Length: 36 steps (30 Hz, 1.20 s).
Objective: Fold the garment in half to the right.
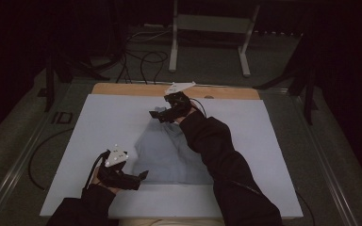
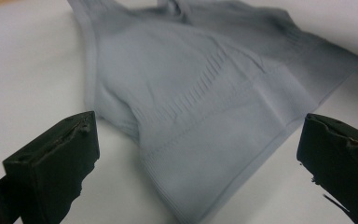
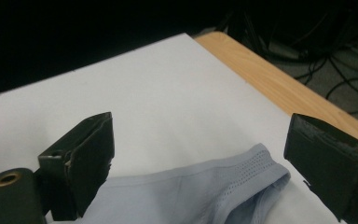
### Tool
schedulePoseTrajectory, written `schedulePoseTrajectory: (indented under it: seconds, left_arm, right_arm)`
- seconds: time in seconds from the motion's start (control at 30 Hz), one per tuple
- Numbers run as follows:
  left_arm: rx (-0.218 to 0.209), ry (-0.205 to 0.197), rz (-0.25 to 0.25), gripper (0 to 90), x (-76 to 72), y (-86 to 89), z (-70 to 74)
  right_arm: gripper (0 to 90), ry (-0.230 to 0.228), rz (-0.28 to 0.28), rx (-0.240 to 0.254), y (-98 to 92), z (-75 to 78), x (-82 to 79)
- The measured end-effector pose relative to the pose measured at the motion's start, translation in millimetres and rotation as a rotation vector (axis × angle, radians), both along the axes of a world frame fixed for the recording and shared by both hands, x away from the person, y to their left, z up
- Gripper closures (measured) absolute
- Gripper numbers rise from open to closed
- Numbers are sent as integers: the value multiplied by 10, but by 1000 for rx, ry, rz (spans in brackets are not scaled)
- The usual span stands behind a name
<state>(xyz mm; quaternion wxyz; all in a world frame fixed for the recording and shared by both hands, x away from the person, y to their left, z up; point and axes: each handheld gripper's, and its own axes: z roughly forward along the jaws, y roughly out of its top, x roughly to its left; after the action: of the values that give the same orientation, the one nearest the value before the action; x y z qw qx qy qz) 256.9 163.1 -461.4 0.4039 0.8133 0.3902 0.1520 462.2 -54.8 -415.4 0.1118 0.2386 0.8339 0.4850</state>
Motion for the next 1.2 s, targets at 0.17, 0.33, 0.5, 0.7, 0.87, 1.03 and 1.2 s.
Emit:
schedulePoseTrajectory:
  seconds: [0.17, 0.33, 0.5, 0.7, 0.87, 1.03, 1.2]
  left_arm:
    - [23, 49, 12, 0, 39, -21, -105]
    - [33, 102, 40, 0, 81, -25, -176]
    - [30, 128, 47, 1, 94, -48, -218]
    - [22, 166, 48, 1, 109, -64, -288]
    - [10, 177, 60, 22, 129, -14, -323]
    - [-5, 224, 60, 81, 139, 11, -381]
    - [-20, 251, 42, 202, 139, 13, -403]
  right_arm:
    - [86, 51, -16, -21, 124, -127, 140]
    - [86, 88, -33, -58, 228, -252, 251]
    - [105, 121, -53, -84, 285, -329, 377]
    - [137, 157, -77, -108, 341, -416, 516]
    - [201, 191, -98, -139, 369, -492, 631]
    - [285, 205, -119, -198, 405, -571, 700]
    - [365, 222, -142, -230, 442, -635, 789]
